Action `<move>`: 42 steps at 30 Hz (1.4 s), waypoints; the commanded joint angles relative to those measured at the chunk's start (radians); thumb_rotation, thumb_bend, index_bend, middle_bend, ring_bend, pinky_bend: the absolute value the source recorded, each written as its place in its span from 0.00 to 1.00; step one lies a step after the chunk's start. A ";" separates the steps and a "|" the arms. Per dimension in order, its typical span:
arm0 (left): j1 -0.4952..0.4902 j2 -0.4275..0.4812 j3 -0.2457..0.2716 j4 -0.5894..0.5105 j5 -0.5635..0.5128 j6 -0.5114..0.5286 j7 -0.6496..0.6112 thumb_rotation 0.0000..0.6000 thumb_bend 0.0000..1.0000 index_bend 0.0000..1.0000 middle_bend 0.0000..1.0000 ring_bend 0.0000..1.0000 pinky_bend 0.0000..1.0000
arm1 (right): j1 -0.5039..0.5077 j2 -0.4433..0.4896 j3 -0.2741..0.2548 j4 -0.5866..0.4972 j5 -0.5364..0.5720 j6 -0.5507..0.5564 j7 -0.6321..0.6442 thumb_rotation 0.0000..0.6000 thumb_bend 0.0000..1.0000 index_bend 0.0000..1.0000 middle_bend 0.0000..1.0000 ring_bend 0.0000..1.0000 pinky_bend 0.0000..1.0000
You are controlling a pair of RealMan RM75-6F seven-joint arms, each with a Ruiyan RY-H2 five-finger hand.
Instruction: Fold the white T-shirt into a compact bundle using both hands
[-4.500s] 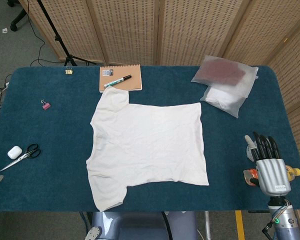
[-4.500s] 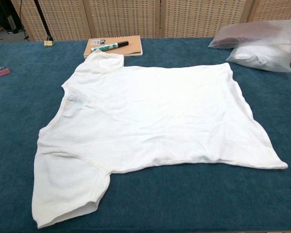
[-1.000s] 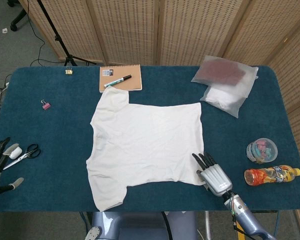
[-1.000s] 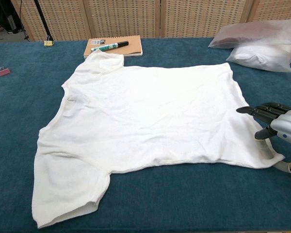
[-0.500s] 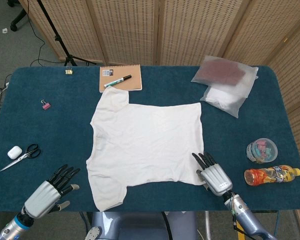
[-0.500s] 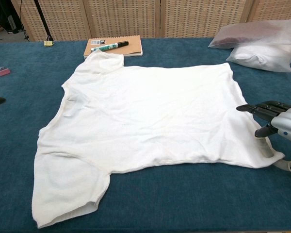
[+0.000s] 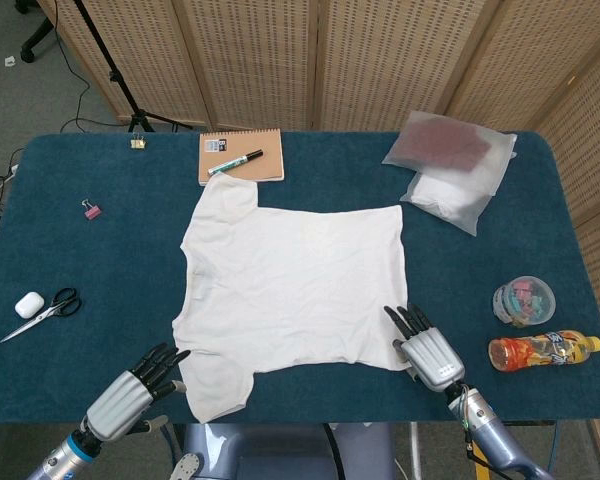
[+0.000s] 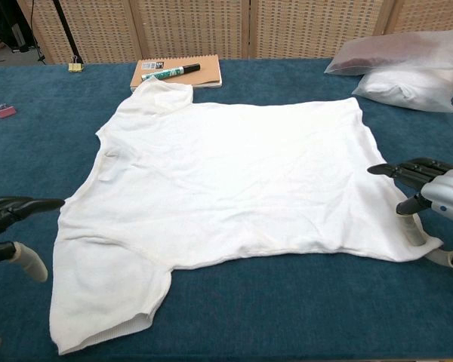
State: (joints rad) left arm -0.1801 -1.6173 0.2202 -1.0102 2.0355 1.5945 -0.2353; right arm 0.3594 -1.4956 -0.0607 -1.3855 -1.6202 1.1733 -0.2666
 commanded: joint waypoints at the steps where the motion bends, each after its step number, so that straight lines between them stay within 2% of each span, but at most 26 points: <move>1: -0.007 -0.026 0.010 0.001 -0.016 -0.019 -0.025 1.00 0.02 0.41 0.00 0.00 0.00 | 0.000 0.000 0.000 -0.001 0.001 0.000 0.000 1.00 0.47 0.63 0.00 0.00 0.00; 17: -0.030 -0.079 0.029 -0.012 -0.064 -0.066 -0.069 1.00 0.06 0.47 0.00 0.00 0.00 | 0.001 0.004 0.000 -0.005 0.002 0.005 0.002 1.00 0.47 0.63 0.00 0.00 0.00; 36: -0.060 -0.107 0.041 -0.043 -0.091 -0.099 -0.069 1.00 0.21 0.49 0.00 0.00 0.00 | 0.002 0.010 0.003 -0.010 0.005 0.008 0.005 1.00 0.49 0.63 0.00 0.00 0.00; 42: -0.062 -0.113 0.042 -0.046 -0.104 -0.107 -0.066 1.00 0.22 0.49 0.00 0.00 0.00 | 0.003 0.012 0.004 -0.009 0.006 0.010 0.006 1.00 0.49 0.63 0.00 0.00 0.00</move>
State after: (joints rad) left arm -0.2424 -1.7297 0.2625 -1.0572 1.9322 1.4875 -0.3006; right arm 0.3621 -1.4841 -0.0564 -1.3949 -1.6145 1.1837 -0.2603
